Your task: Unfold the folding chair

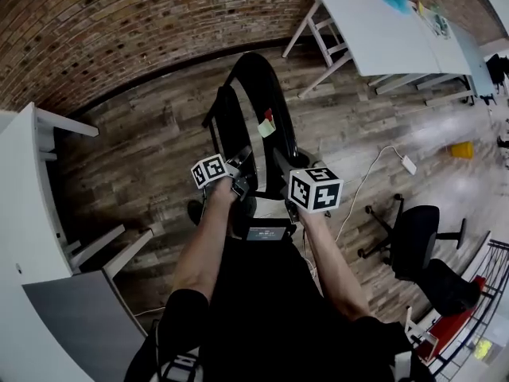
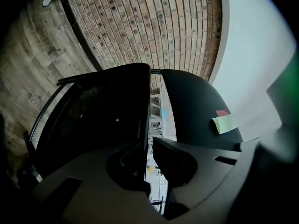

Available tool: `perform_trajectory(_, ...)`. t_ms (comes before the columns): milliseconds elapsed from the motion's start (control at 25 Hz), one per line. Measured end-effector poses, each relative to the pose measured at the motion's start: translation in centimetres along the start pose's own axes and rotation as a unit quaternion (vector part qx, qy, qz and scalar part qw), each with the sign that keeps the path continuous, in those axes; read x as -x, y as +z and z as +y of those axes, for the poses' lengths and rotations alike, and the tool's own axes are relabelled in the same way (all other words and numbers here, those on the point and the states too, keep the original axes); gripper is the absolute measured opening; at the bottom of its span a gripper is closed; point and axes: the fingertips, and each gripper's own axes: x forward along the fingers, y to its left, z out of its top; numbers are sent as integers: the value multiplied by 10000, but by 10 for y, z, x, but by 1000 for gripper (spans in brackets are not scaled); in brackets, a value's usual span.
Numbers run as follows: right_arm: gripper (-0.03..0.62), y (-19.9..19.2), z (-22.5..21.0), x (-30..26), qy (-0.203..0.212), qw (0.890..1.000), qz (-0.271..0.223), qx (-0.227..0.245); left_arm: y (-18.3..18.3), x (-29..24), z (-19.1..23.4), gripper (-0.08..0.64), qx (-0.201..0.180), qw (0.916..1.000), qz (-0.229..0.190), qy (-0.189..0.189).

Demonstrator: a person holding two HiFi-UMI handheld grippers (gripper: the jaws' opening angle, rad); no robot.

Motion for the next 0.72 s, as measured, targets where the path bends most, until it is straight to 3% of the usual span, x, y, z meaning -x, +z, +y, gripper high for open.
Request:
perform_trajectory(320, 92, 14, 74, -21, 480, 9986, -74, 230, 32, 48, 2, 41, 359, 9968, -529, -472)
perform_trajectory(720, 94, 11, 78, -21, 379, 9990, -160, 183, 34, 57, -2, 57, 285, 9925, -682, -969)
